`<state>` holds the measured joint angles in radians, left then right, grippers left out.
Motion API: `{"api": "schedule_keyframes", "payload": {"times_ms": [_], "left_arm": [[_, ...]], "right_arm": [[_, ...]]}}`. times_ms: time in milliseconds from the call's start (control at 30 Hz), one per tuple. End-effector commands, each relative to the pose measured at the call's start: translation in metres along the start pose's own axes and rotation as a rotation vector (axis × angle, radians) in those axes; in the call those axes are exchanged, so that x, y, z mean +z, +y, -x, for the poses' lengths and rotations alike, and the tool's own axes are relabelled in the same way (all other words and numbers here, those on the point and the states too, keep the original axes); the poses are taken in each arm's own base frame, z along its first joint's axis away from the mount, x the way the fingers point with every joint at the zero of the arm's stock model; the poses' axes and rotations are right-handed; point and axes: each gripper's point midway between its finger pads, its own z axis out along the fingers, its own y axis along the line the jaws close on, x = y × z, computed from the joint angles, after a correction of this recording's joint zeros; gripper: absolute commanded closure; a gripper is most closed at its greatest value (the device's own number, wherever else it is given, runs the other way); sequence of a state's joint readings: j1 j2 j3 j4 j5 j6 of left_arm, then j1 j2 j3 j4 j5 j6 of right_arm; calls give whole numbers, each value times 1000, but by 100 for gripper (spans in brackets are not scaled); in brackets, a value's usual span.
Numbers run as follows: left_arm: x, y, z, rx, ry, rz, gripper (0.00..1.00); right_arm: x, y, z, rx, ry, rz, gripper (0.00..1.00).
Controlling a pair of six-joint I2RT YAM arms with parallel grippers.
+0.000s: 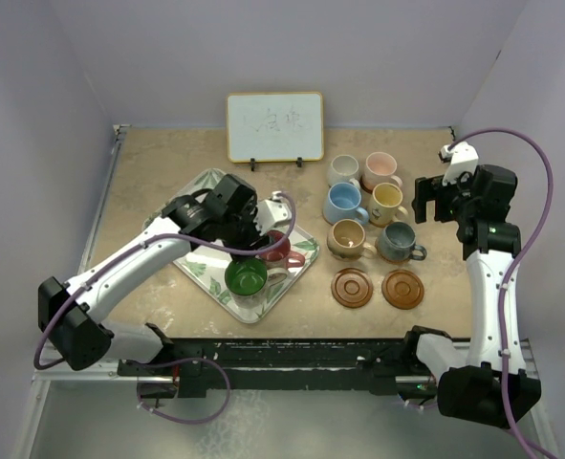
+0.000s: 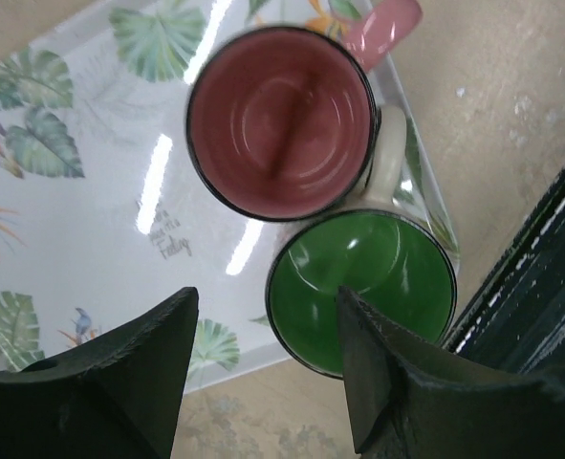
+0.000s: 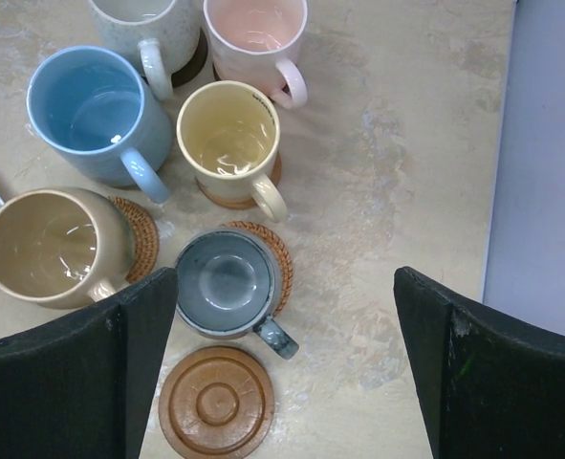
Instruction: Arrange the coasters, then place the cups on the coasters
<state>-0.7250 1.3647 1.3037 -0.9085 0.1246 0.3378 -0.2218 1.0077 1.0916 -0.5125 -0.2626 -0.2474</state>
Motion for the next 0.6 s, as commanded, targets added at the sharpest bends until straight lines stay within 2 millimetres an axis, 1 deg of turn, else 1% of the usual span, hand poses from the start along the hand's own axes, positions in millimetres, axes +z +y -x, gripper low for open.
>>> {"api": "schedule_keyframes", "payload": {"times_ms": [0, 133, 300, 467, 567], "left_arm": [[9, -18, -33, 15, 59, -70, 44], [21, -15, -48, 23, 94, -46, 43], [38, -11, -61, 46, 154, -35, 45], [54, -11, -71, 56, 201, -54, 57], [57, -12, -72, 56, 209, -61, 66]], "right_arm": [[0, 4, 5, -10, -21, 28, 4], [2, 5, 4, -8, -15, 38, 4], [3, 5, 3, -7, -13, 40, 4], [4, 6, 2, -3, -8, 47, 4], [5, 6, 1, -3, -6, 48, 4]]}}
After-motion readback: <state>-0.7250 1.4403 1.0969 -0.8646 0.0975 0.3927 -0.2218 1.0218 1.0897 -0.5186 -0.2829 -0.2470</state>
